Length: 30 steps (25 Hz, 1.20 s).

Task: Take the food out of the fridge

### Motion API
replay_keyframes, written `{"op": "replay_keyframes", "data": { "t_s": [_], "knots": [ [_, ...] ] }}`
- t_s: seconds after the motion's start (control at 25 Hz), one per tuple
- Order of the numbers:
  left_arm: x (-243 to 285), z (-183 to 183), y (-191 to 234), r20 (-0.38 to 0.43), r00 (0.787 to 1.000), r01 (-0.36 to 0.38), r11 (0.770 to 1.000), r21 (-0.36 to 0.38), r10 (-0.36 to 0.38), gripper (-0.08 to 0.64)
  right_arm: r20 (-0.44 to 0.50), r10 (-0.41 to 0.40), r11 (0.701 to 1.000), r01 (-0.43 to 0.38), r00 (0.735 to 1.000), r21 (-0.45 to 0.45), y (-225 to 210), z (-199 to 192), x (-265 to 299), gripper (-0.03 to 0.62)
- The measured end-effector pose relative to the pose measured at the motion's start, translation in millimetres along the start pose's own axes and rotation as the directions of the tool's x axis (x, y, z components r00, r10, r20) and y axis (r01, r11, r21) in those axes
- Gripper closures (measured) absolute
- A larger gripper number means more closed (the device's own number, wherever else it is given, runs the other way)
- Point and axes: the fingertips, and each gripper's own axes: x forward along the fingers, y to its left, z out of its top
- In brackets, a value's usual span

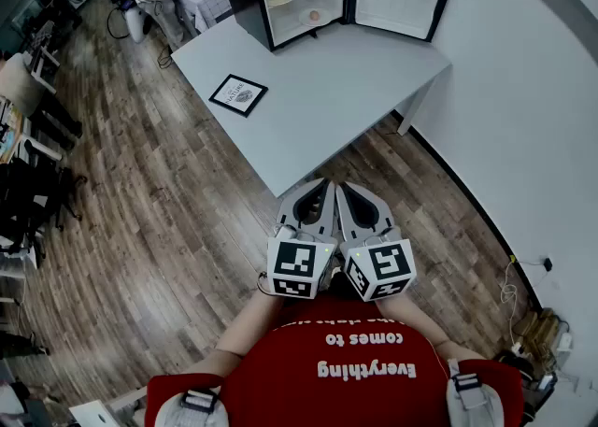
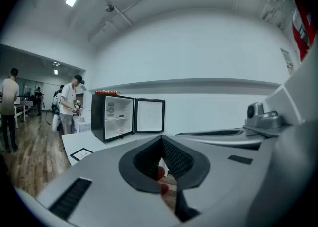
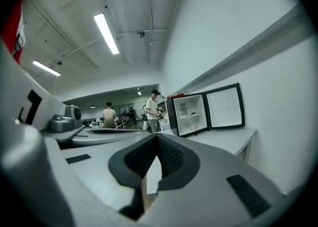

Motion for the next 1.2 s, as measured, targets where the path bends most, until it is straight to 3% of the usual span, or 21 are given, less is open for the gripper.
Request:
{"op": "replay_keyframes", "data": {
  "t_s": [0.56,0.76,1.2],
  "knots": [
    [27,0,-3,-0.013,1.000,-0.016,1.000,0.006,0.016,0.554,-0.002,0.015,1.000,-0.015,1.000,0.023,-26,0,11,0.580],
    [44,-4,-15,-0.020,0.998,-0.058,0.997,0.050,0.059,0.554,-0.026,0.045,0.997,-0.043,0.999,0.057,-47,-6,10,0.580],
    [109,-12,-3,-0.061,0.992,-0.111,0.994,-0.014,0.110,0.554,-0.109,0.092,0.995,-0.094,0.990,-0.015,-98,-13,52,0.579]
  ]
}}
